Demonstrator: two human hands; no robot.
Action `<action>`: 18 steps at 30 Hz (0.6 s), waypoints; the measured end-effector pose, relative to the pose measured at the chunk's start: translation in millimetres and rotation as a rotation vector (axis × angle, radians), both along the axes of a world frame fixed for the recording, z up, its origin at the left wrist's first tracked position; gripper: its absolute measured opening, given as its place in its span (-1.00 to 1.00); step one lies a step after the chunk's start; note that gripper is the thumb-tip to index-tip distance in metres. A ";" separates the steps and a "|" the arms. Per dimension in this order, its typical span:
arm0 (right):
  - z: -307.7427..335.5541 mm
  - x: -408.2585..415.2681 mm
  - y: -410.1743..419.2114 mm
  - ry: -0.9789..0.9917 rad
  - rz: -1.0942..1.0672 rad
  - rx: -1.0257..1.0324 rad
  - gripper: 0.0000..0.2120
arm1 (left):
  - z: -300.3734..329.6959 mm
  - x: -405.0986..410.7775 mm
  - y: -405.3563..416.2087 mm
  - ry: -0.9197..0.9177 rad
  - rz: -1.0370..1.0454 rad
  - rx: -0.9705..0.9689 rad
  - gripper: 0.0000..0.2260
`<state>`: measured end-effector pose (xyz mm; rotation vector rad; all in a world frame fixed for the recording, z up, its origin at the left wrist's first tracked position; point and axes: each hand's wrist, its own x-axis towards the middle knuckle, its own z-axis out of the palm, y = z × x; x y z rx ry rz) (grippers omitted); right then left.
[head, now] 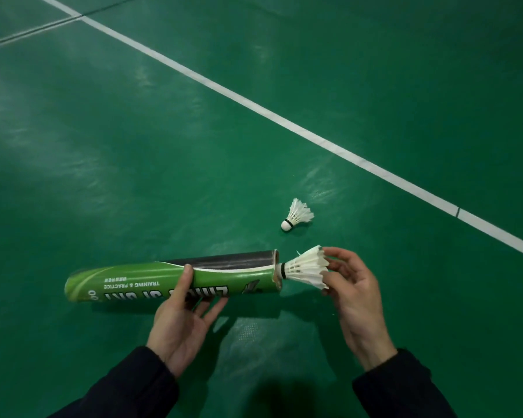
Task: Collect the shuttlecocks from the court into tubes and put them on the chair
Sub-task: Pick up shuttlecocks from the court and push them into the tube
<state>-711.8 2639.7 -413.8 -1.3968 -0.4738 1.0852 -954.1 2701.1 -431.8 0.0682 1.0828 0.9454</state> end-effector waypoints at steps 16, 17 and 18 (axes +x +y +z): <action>3.1 -28.0 -1.8 -0.234 0.779 -0.158 -0.79 | -4.0 15.1 -15.6 0.025 -0.132 0.095 -0.59; 1.2 -24.8 0.0 -0.181 0.778 -0.173 -0.77 | -4.0 14.6 -14.8 0.030 -0.132 0.107 -0.60; -0.3 -23.3 2.0 -0.149 0.737 -0.169 -0.76 | -3.7 13.9 -12.7 0.029 -0.129 0.117 -0.62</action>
